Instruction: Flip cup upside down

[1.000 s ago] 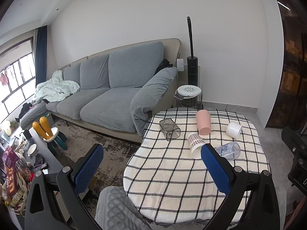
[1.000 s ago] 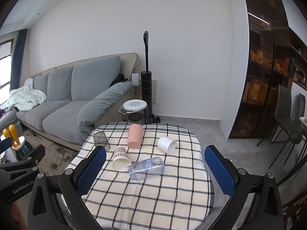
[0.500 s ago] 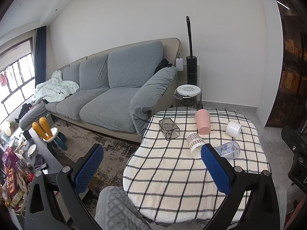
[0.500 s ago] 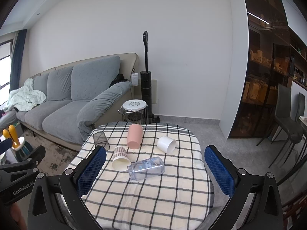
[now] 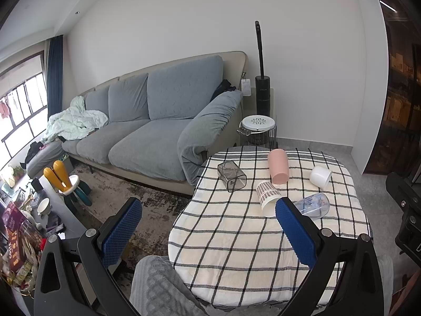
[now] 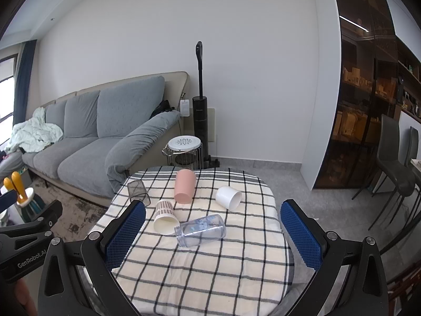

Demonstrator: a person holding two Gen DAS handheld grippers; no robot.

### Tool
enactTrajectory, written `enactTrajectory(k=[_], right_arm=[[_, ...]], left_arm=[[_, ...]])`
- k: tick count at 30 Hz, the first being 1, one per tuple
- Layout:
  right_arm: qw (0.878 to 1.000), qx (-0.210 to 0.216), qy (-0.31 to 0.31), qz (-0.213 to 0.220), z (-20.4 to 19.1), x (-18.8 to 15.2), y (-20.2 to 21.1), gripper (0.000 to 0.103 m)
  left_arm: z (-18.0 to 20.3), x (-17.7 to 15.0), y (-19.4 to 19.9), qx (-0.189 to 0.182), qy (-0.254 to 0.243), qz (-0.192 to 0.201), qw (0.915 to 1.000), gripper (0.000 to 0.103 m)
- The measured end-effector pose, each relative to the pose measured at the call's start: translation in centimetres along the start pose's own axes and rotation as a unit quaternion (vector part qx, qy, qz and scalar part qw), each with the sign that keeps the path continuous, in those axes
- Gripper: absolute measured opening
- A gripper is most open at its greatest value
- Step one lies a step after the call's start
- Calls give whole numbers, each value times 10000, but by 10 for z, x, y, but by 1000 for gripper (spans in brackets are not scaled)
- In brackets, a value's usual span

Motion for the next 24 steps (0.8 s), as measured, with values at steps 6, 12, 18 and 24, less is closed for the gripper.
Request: enactTrajectory(k=[6, 12, 18, 24], right_arm=[[10000, -5, 0, -20, 1, -2, -2, 103], [10000, -14, -7, -49, 1, -5, -5, 103], [9999, -60, 0, -115, -3, -8, -15, 103], [9992, -192, -67, -331, 2, -12, -43, 103]], left_arm=[[0, -1, 0, -4, 9, -13, 10000, 103], [-3, -6, -5, -20, 4, -82, 10000, 103], [-1, -5, -19, -52, -39, -173, 9998, 103], [12, -2, -51, -231, -167, -369, 9989, 103]])
Point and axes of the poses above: each gripper's, at about its wrist camera, not at the fingertips, and y roughly against the way its jaws point, z to its right, x to its top, the point moved 2 cm from there along -y, roughly the way its jaws point, and after that the axes turned 6 degrees about z, right-handed, at the moved point
